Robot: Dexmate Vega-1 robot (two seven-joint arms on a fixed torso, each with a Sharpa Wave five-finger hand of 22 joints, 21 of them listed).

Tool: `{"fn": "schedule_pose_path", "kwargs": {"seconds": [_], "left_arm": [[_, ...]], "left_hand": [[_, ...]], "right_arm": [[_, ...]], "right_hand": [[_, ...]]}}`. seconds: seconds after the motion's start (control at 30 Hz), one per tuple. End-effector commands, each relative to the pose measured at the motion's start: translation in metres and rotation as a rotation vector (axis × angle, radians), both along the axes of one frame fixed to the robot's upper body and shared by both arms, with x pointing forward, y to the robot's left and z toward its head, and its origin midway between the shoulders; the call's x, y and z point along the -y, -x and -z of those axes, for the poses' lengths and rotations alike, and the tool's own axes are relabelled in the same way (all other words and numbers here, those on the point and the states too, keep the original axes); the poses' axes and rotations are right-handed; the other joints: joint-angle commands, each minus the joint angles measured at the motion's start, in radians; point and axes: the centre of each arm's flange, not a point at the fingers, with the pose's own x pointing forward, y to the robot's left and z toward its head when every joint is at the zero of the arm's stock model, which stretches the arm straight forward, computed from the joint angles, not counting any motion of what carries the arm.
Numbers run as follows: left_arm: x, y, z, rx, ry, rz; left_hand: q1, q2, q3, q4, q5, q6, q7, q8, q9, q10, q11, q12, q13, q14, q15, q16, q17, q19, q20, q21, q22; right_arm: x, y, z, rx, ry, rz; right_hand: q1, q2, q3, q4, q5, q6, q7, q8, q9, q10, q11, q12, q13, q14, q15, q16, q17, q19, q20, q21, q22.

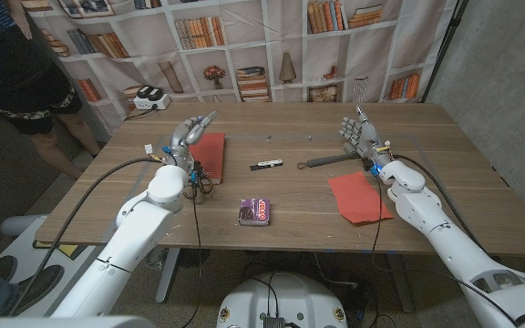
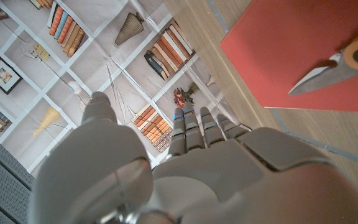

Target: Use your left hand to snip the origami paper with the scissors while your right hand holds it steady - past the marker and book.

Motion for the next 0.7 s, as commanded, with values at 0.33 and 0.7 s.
{"fn": "schedule_pose_path", "kwargs": {"seconds": [0.33,0.7], "left_arm": [[0.042,0.060,-0.019,-0.022,-0.156,-0.459],[0.040,0.079,-0.020,-0.115,-0.226,-0.518]], "left_hand": [[0.163,0.023,0.037,-0.046,-0.016,0.200,0.013,0.037,0.011,0.220,-0.003,0.009,0.008,0.064,0.073,0.006,0.005,-0.127,0.087,-0.011,0.007],[0.190,0.049,0.050,-0.041,-0.021,0.224,0.033,0.033,0.015,0.252,0.009,-0.004,0.012,0.061,0.106,-0.001,0.008,-0.191,0.154,-0.019,0.008]], "right_arm": [[0.027,0.003,-0.005,-0.001,0.003,-0.002],[0.026,0.003,-0.004,-0.012,0.012,-0.009]], "right_hand": [[0.006,0.002,0.002,-0.004,-0.001,-0.001,-0.006,0.004,0.003,-0.001,0.008,-0.003,0.002,-0.001,0.009,0.003,0.002,0.001,0.006,0.003,0.004],[0.006,0.003,0.001,-0.004,-0.002,-0.001,-0.008,0.003,0.003,0.001,0.007,-0.003,0.002,-0.001,0.009,0.003,0.002,-0.001,0.008,0.003,0.004]]}}
